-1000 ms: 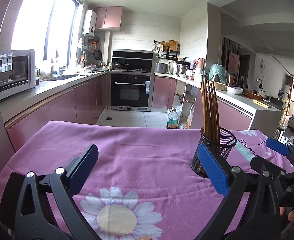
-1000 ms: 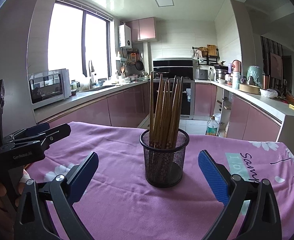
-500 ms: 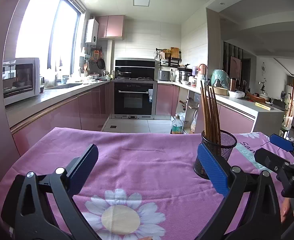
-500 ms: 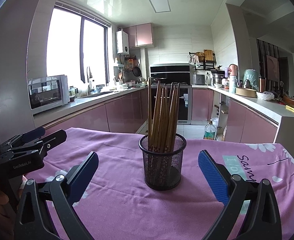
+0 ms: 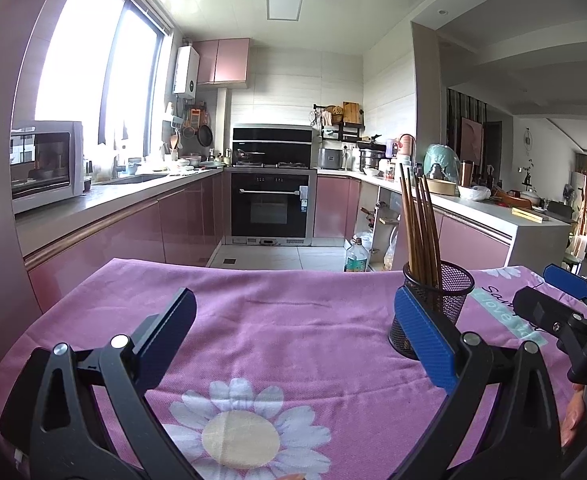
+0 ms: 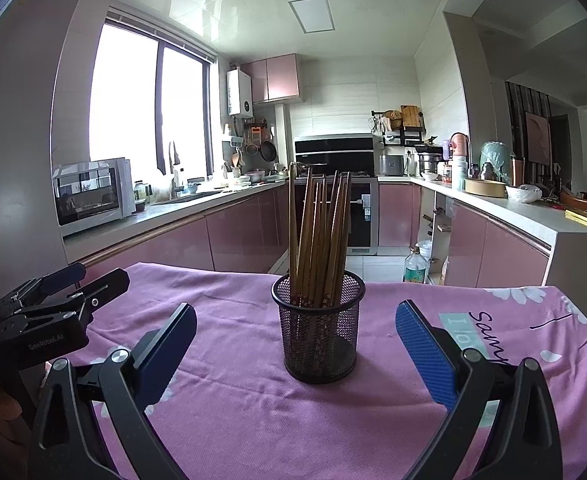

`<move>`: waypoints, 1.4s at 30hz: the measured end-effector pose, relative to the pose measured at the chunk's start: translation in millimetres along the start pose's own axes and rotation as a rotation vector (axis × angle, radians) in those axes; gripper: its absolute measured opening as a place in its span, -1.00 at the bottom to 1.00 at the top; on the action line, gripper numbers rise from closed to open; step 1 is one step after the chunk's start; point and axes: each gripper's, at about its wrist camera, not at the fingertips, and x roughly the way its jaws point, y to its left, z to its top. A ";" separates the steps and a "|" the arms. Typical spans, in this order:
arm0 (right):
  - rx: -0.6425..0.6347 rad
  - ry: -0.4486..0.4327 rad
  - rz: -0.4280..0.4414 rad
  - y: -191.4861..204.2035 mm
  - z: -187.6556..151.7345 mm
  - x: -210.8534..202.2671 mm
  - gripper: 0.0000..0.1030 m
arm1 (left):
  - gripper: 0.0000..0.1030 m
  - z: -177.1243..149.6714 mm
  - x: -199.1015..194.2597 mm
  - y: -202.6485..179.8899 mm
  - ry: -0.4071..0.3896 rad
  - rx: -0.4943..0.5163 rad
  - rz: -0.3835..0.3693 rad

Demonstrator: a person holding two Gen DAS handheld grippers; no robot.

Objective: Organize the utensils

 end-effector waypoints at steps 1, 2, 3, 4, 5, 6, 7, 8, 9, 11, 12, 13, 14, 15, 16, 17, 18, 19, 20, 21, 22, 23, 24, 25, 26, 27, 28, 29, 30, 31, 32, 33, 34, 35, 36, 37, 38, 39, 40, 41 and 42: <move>0.000 0.000 0.000 -0.4 0.3 -0.1 0.87 | 0.89 -0.1 0.0 -0.1 -0.001 0.000 0.000; 0.002 -0.001 -0.002 -0.3 0.0 -0.1 0.87 | 0.89 -0.3 0.4 -0.2 -0.002 0.000 0.001; 0.004 -0.003 -0.002 -0.9 0.2 -0.6 0.87 | 0.89 -0.3 0.5 -0.1 -0.003 -0.001 0.002; 0.005 -0.004 -0.002 -1.2 0.1 -0.2 0.87 | 0.89 -0.4 0.3 0.0 -0.004 -0.002 0.002; 0.006 -0.005 -0.003 -1.6 0.2 -0.1 0.87 | 0.89 -0.2 0.2 0.0 -0.005 -0.002 0.002; 0.007 -0.005 -0.003 -1.9 0.3 0.2 0.87 | 0.89 0.0 0.5 0.0 -0.005 -0.001 0.004; 0.008 -0.005 -0.003 -2.2 0.3 0.2 0.87 | 0.89 0.0 0.6 0.1 -0.006 -0.002 0.007; 0.007 -0.004 -0.003 -2.2 0.4 0.3 0.87 | 0.89 0.2 0.6 0.3 -0.006 -0.002 0.006; 0.006 -0.005 -0.003 -2.1 0.3 0.2 0.87 | 0.89 0.2 0.7 0.4 -0.006 -0.002 0.006; 0.005 -0.005 -0.003 -2.2 0.4 0.2 0.87 | 0.89 0.4 0.1 0.4 -0.009 -0.002 0.006; 0.005 -0.006 -0.003 -2.5 0.5 0.2 0.87 | 0.89 0.5 -0.1 0.1 -0.011 0.000 0.005; 0.004 -0.006 -0.003 -2.3 0.6 0.3 0.87 | 0.89 0.4 0.2 -0.5 -0.012 0.002 0.005; 0.003 -0.006 -0.004 -1.9 0.5 0.1 0.87 | 0.89 0.4 0.3 -1.1 -0.012 0.005 0.005; 0.001 -0.008 -0.005 -2.0 0.5 -0.2 0.87 | 0.89 0.6 1.0 -2.0 -0.011 0.007 0.005; -0.001 -0.009 -0.005 -1.8 0.6 -0.7 0.87 | 0.89 0.6 1.0 -2.1 -0.010 0.007 0.004; -0.002 -0.008 -0.005 -1.6 0.6 -0.6 0.87 | 0.89 0.5 1.4 -2.3 -0.010 0.006 0.004; -0.001 -0.008 -0.005 -1.7 0.8 -0.6 0.87 | 0.89 0.2 2.0 -2.5 -0.010 0.006 0.006; -0.001 -0.009 -0.007 -1.9 0.9 -0.8 0.87 | 0.89 -0.2 1.4 -2.3 -0.011 0.006 0.007; 0.000 -0.010 -0.007 -1.1 0.8 -0.9 0.87 | 0.89 -0.3 1.6 -2.6 -0.012 0.005 0.007; 0.001 -0.010 -0.009 -1.5 1.2 -0.9 0.87 | 0.89 -0.3 1.8 -2.7 -0.013 0.005 0.009; 0.002 -0.012 -0.009 -1.5 1.2 -1.2 0.87 | 0.89 -0.4 1.8 -2.7 -0.014 0.005 0.009; 0.002 -0.013 -0.009 -1.3 1.2 -0.9 0.87 | 0.89 -0.9 1.0 -3.1 -0.014 0.005 0.008; 0.002 -0.011 -0.010 -1.4 1.6 -0.4 0.87 | 0.89 -1.1 1.3 -3.1 -0.013 0.004 0.010; 0.003 -0.011 -0.010 -1.6 1.1 -0.6 0.87 | 0.89 -1.5 1.1 -3.1 -0.013 0.003 0.013; 0.003 -0.012 -0.009 -1.7 0.9 -0.6 0.87 | 0.89 -1.3 1.0 -3.0 -0.013 0.002 0.012; 0.002 -0.010 -0.010 -1.5 0.7 -0.3 0.87 | 0.89 -1.2 0.7 -3.0 -0.013 0.001 0.012; 0.002 -0.010 -0.011 -1.5 0.7 -0.4 0.87 | 0.89 -1.3 1.1 -3.6 -0.012 0.002 0.014; 0.003 -0.012 -0.009 -1.7 0.7 -0.8 0.87 | 0.89 -1.1 1.0 -3.6 -0.012 0.002 0.013; 0.003 -0.011 -0.009 -1.8 0.9 -0.6 0.87 | 0.89 -1.1 1.4 -4.0 -0.012 0.003 0.014; 0.003 -0.012 -0.009 -1.6 0.6 -0.8 0.87 | 0.89 -1.0 1.4 -4.2 -0.013 0.003 0.014; 0.002 -0.012 -0.011 -1.5 0.6 -0.8 0.87 | 0.89 -0.9 1.4 -3.7 -0.013 0.002 0.013; 0.003 -0.012 -0.011 -1.5 0.6 -0.9 0.87 | 0.89 -0.9 1.6 -3.7 -0.012 0.002 0.013; 0.003 -0.012 -0.010 -1.7 0.7 -0.8 0.87 | 0.89 -1.1 1.5 -3.7 -0.013 0.001 0.013; 0.003 -0.013 -0.011 -1.7 0.7 -0.8 0.87 | 0.89 -1.0 1.5 -3.7 -0.014 0.000 0.015; 0.004 -0.014 -0.011 -1.7 0.6 -1.0 0.87 | 0.89 -1.0 1.9 -3.8 -0.013 0.001 0.015; 0.004 -0.014 -0.011 -1.4 0.2 -1.0 0.87 | 0.89 -1.1 2.7 -4.0 -0.011 0.001 0.015; 0.004 -0.015 -0.011 -1.7 0.2 -1.1 0.87 | 0.89 -1.2 2.3 -3.9 -0.011 0.000 0.014; 0.003 -0.015 -0.012 -1.6 0.0 -1.1 0.87 | 0.89 -1.1 1.9 -3.9 -0.012 0.000 0.013; 0.003 -0.015 -0.012 -1.9 0.0 -1.2 0.87 | 0.89 -1.0 1.7 -3.6 -0.012 0.001 0.014; 0.003 -0.015 -0.011 -2.0 0.0 -1.3 0.87 | 0.89 -0.9 2.1 -4.3 -0.013 0.001 0.014; 0.003 -0.015 -0.011 -2.0 -0.1 -1.2 0.87 | 0.89 -0.9 1.7 -4.0 -0.014 0.001 0.014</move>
